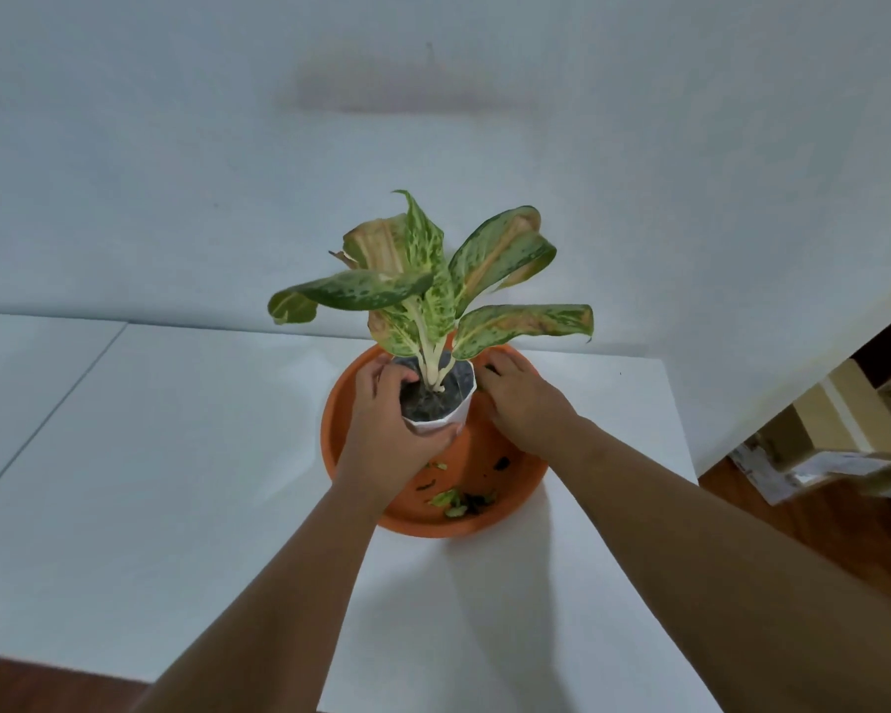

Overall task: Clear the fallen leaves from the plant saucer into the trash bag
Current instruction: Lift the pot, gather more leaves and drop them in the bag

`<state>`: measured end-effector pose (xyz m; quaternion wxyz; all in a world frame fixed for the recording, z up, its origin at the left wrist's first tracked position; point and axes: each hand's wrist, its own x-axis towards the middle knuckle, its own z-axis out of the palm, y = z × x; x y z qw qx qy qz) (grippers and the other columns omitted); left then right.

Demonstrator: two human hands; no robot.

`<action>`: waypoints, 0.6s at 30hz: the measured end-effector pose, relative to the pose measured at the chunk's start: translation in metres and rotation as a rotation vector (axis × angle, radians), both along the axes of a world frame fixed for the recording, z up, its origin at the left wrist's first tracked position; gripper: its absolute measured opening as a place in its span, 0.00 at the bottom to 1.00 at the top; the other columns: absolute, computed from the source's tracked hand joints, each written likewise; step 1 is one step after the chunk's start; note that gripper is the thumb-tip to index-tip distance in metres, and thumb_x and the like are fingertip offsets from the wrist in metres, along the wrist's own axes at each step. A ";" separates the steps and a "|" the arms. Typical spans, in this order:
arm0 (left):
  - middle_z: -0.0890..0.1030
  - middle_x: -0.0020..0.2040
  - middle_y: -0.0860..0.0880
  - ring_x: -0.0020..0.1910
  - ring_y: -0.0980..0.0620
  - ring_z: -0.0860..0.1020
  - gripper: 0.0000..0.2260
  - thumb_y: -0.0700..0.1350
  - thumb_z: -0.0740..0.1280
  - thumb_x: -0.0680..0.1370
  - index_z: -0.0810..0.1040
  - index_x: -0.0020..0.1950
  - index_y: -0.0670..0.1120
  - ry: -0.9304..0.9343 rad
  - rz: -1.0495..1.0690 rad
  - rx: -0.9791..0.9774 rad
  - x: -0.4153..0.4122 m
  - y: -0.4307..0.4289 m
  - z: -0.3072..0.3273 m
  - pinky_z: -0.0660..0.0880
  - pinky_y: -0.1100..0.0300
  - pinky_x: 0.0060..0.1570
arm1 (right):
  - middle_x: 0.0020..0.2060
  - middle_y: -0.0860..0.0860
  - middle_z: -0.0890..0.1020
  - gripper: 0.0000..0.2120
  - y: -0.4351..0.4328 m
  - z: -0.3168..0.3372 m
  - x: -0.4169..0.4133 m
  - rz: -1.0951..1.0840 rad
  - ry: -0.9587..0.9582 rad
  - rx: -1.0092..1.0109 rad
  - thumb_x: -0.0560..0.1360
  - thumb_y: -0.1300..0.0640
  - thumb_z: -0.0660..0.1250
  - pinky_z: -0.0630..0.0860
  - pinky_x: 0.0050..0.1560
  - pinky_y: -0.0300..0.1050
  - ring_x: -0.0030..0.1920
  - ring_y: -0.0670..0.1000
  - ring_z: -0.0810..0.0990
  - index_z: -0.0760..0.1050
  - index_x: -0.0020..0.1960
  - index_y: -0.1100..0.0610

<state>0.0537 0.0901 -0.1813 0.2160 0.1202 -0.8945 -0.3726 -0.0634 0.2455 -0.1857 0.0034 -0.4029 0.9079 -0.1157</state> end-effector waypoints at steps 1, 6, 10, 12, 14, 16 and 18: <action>0.68 0.61 0.48 0.58 0.57 0.70 0.29 0.54 0.79 0.61 0.70 0.56 0.52 -0.002 0.008 -0.006 -0.001 0.001 0.000 0.70 0.66 0.58 | 0.66 0.58 0.73 0.24 -0.003 -0.001 -0.004 0.017 -0.002 0.035 0.74 0.61 0.57 0.66 0.71 0.54 0.69 0.61 0.68 0.69 0.70 0.58; 0.69 0.60 0.49 0.56 0.74 0.65 0.29 0.52 0.79 0.60 0.69 0.55 0.53 -0.045 0.054 -0.018 -0.005 0.005 0.001 0.65 0.80 0.52 | 0.69 0.53 0.72 0.24 -0.008 -0.011 -0.017 0.069 -0.063 0.215 0.77 0.55 0.50 0.66 0.68 0.53 0.66 0.60 0.69 0.66 0.72 0.51; 0.68 0.60 0.50 0.55 0.75 0.66 0.29 0.50 0.80 0.60 0.69 0.55 0.54 -0.070 0.063 -0.012 -0.004 0.006 0.003 0.64 0.83 0.50 | 0.67 0.54 0.73 0.23 -0.004 -0.014 -0.017 0.040 -0.123 0.222 0.76 0.57 0.52 0.67 0.67 0.55 0.67 0.60 0.68 0.69 0.70 0.52; 0.68 0.60 0.50 0.55 0.73 0.67 0.29 0.50 0.80 0.60 0.69 0.56 0.53 -0.074 0.055 0.000 -0.003 0.006 0.004 0.64 0.83 0.50 | 0.66 0.56 0.72 0.24 0.001 -0.012 -0.012 0.031 -0.160 0.249 0.75 0.58 0.62 0.69 0.66 0.56 0.67 0.61 0.68 0.67 0.71 0.55; 0.67 0.61 0.51 0.54 0.66 0.71 0.29 0.49 0.80 0.60 0.70 0.56 0.54 -0.083 0.049 0.022 -0.003 0.004 0.005 0.64 0.83 0.50 | 0.63 0.58 0.73 0.26 0.004 -0.005 -0.003 0.020 -0.206 0.277 0.73 0.58 0.67 0.72 0.63 0.54 0.63 0.61 0.71 0.67 0.70 0.57; 0.67 0.60 0.51 0.53 0.59 0.73 0.29 0.47 0.80 0.60 0.70 0.55 0.54 -0.082 0.042 0.012 -0.003 0.001 0.006 0.65 0.82 0.49 | 0.61 0.58 0.74 0.21 0.003 0.000 0.004 -0.017 -0.280 0.249 0.75 0.59 0.65 0.74 0.59 0.50 0.59 0.59 0.75 0.70 0.67 0.59; 0.68 0.60 0.52 0.54 0.57 0.73 0.29 0.47 0.80 0.60 0.70 0.55 0.54 -0.081 0.032 0.007 -0.003 -0.002 0.007 0.65 0.82 0.49 | 0.58 0.58 0.76 0.15 0.002 0.003 0.010 -0.077 -0.373 0.216 0.76 0.61 0.63 0.75 0.57 0.49 0.57 0.59 0.77 0.74 0.62 0.61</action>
